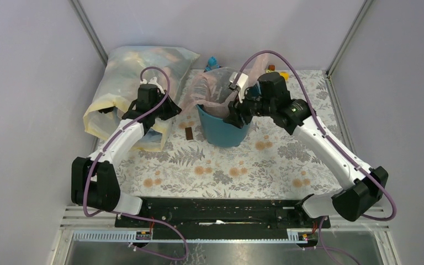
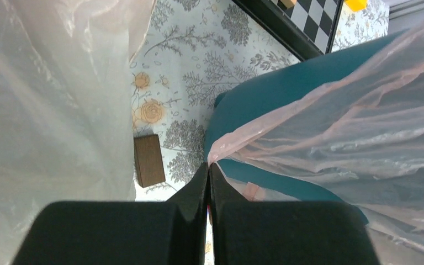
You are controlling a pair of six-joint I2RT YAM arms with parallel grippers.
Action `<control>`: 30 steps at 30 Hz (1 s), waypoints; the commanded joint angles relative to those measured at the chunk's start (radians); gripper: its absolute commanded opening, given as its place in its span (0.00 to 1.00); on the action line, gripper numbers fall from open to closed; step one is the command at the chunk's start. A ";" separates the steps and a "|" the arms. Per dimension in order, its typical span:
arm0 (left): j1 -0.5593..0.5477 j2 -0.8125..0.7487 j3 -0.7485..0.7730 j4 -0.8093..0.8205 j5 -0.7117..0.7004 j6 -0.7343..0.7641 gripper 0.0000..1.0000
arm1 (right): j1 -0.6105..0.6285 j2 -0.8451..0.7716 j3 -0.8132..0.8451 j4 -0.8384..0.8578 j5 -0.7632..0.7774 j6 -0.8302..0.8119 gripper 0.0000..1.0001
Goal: Put the trash bags into the trash bin
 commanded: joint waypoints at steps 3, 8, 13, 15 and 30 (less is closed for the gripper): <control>-0.001 -0.074 -0.018 0.054 0.028 -0.005 0.00 | 0.009 -0.078 0.028 0.085 0.097 0.100 0.61; -0.002 -0.092 -0.015 0.050 0.036 -0.008 0.00 | 0.009 -0.003 0.151 0.067 0.265 0.245 0.63; -0.006 -0.103 -0.023 0.047 0.055 -0.009 0.00 | 0.009 0.101 0.291 -0.068 0.587 0.564 0.62; -0.010 -0.107 -0.028 0.046 0.057 -0.007 0.00 | 0.020 0.116 0.316 -0.109 0.655 0.666 0.63; -0.019 -0.127 -0.043 0.041 0.058 -0.006 0.00 | 0.161 0.266 0.394 -0.221 1.171 0.958 0.54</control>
